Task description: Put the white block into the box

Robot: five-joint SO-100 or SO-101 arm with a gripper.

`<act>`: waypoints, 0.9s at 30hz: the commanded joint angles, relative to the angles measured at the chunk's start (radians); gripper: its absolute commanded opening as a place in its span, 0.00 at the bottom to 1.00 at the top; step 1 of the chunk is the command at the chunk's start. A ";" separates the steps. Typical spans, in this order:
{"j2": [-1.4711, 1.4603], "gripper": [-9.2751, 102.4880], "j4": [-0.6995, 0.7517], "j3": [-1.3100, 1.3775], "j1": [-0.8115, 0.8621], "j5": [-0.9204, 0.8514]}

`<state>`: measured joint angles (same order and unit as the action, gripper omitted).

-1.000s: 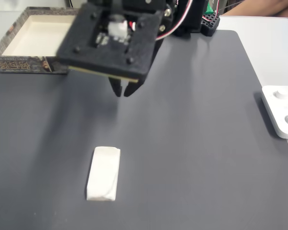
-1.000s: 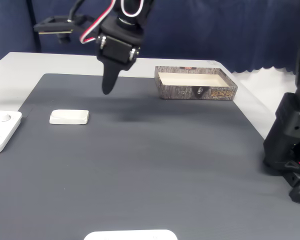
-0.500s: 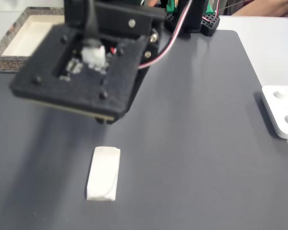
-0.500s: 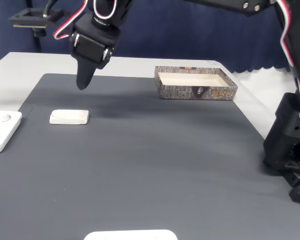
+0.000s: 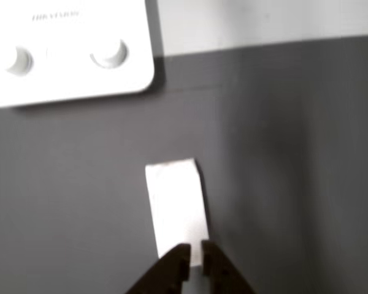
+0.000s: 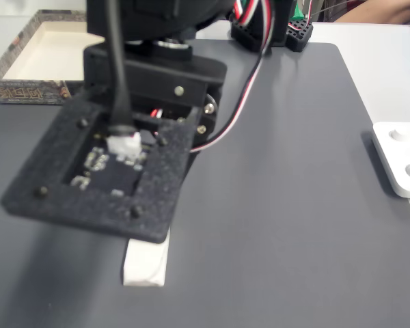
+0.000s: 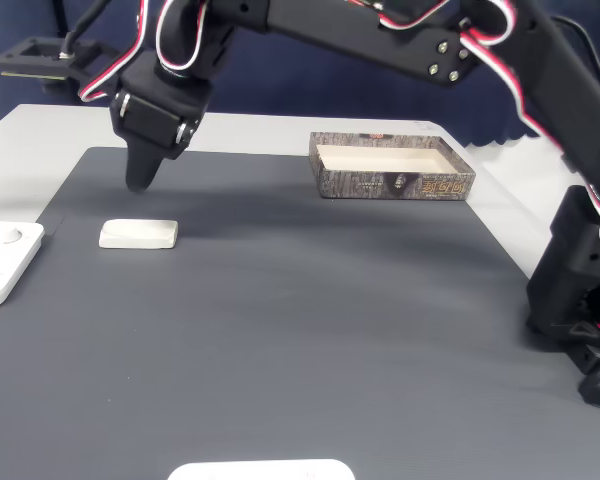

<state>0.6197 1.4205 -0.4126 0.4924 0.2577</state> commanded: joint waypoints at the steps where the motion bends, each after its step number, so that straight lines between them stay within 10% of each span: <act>1: -0.008 0.07 0.008 0.117 0.000 -0.015; 27: -0.163 0.07 0.104 0.304 0.020 -0.018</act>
<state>0.4372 1.5278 -0.1871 0.5016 0.1902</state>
